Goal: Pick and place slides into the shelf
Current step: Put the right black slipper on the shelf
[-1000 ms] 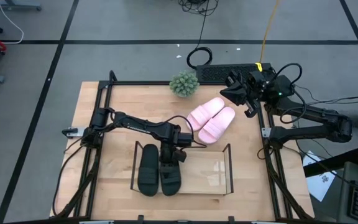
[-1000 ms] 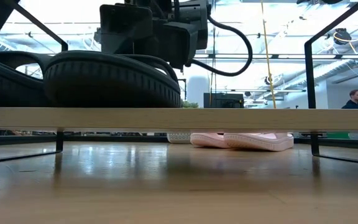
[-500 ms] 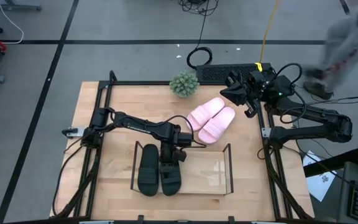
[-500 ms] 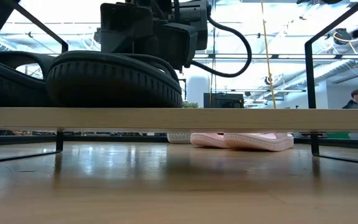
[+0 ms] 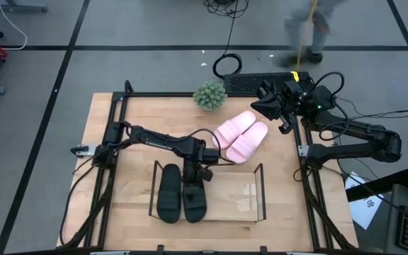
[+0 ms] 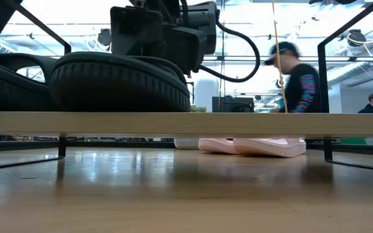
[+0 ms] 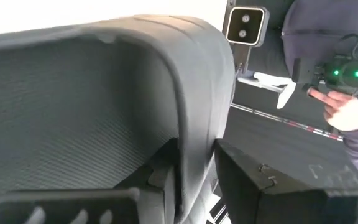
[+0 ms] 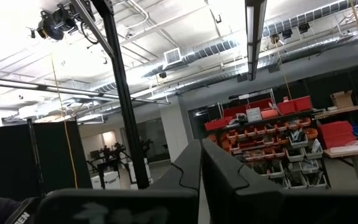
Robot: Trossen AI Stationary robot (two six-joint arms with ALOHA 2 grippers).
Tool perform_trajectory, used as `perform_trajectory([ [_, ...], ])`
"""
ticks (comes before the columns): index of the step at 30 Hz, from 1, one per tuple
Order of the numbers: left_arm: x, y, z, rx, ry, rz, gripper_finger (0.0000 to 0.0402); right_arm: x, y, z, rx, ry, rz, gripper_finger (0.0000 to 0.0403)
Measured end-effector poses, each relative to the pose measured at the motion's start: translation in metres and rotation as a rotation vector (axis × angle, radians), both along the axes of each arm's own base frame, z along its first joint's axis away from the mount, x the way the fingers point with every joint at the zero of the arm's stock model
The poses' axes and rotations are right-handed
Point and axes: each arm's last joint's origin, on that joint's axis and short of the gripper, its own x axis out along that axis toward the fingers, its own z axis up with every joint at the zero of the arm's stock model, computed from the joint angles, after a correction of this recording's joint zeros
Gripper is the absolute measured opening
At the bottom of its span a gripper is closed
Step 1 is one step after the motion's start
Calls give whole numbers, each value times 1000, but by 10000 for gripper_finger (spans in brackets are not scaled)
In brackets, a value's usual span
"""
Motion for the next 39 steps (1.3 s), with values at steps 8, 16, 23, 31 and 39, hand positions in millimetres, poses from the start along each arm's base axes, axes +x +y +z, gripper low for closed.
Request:
perform_trajectory([
  [8,1,12,0,10,-2,29,104,0,0,0,-3,2,6,4],
  [16,-1,11,10,23,-27,32,104,0,1,-1,10,16,37,4],
  [23,-3,12,21,89,-72,40,104,0,1,0,8,15,36,4],
  [31,-4,19,23,127,-75,62,104,0,1,0,9,11,35,4],
  [39,-3,19,22,154,-84,58,104,0,1,0,8,11,33,4],
])
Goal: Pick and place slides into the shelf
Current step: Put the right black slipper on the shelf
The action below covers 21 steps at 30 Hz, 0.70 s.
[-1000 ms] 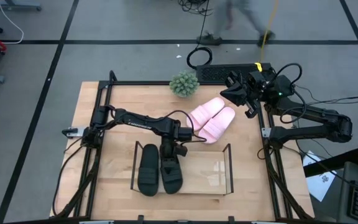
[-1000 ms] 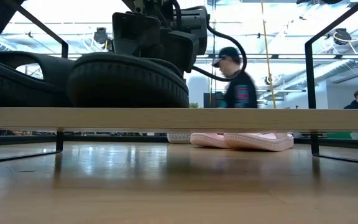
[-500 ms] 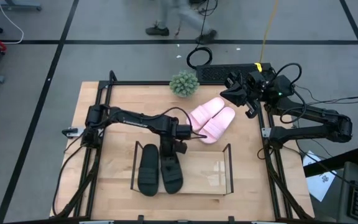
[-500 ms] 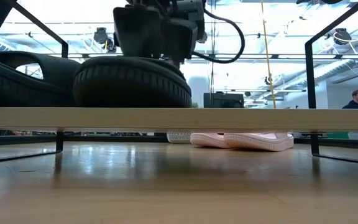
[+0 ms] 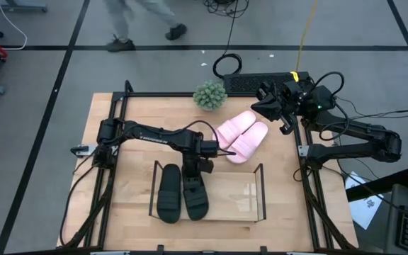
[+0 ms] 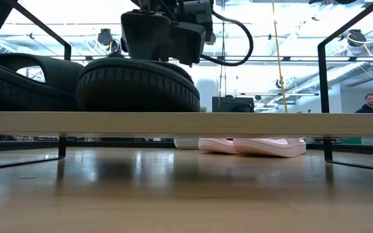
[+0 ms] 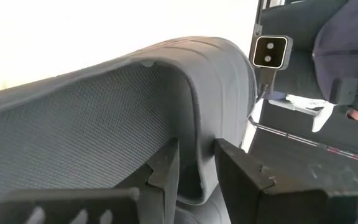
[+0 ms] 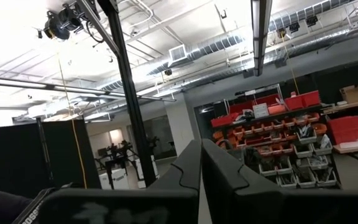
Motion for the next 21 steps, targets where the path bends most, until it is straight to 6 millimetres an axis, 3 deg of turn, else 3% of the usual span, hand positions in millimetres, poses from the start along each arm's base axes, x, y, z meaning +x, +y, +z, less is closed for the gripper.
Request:
perform_trajectory([
  [21,-1,-12,1,-42,0,-30,104,0,0,0,-1,0,0,4],
])
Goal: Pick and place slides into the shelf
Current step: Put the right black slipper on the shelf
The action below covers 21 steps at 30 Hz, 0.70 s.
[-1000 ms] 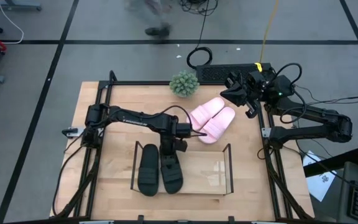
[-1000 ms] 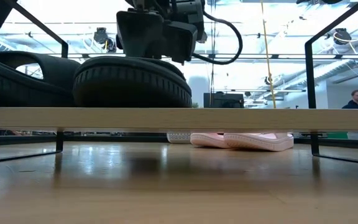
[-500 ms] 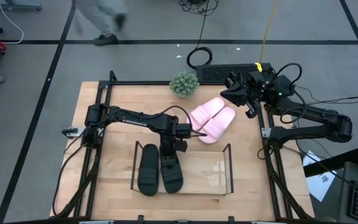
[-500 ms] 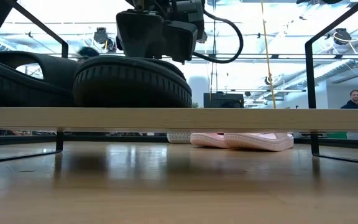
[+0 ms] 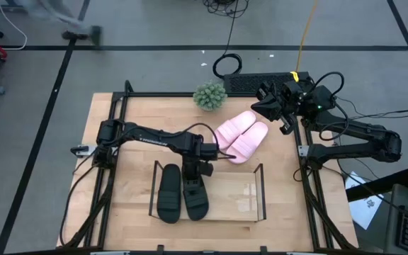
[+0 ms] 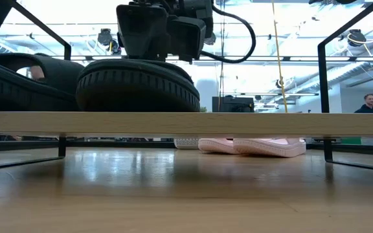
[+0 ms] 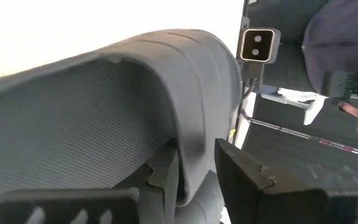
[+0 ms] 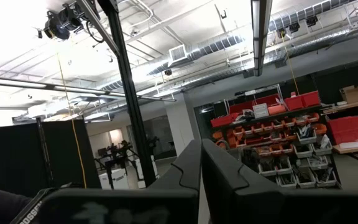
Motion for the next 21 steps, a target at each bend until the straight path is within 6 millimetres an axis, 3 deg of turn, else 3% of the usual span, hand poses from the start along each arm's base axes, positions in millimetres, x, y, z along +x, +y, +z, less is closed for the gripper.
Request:
perform_trajectory([
  [21,0,-4,0,-13,31,20,104,0,0,0,3,1,2,4],
])
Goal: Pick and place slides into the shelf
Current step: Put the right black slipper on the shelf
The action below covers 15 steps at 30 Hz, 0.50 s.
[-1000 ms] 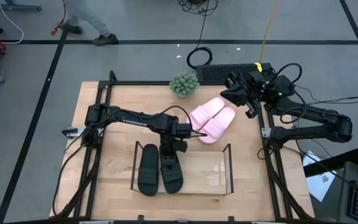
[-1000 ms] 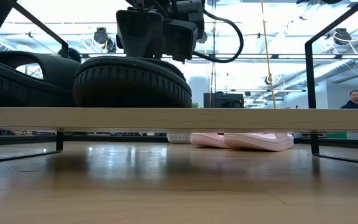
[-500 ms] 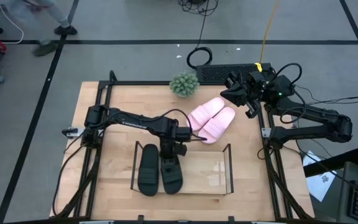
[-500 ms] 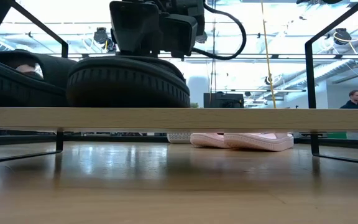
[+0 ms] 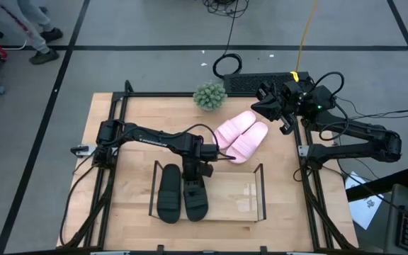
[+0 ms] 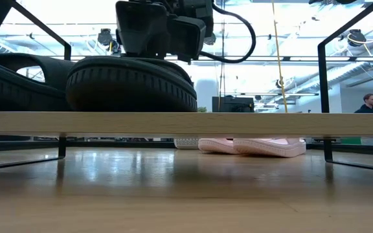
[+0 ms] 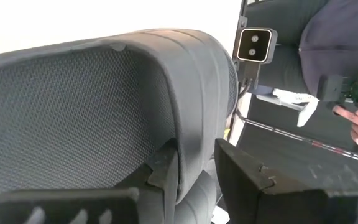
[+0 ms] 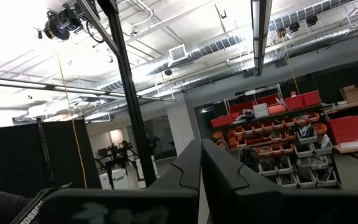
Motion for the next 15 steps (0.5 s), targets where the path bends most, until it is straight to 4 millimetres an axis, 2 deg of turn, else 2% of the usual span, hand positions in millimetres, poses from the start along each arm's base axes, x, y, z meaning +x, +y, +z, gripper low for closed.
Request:
perform_trajectory([
  [15,3,7,6,-12,-48,26,104,0,0,0,0,0,0,4],
])
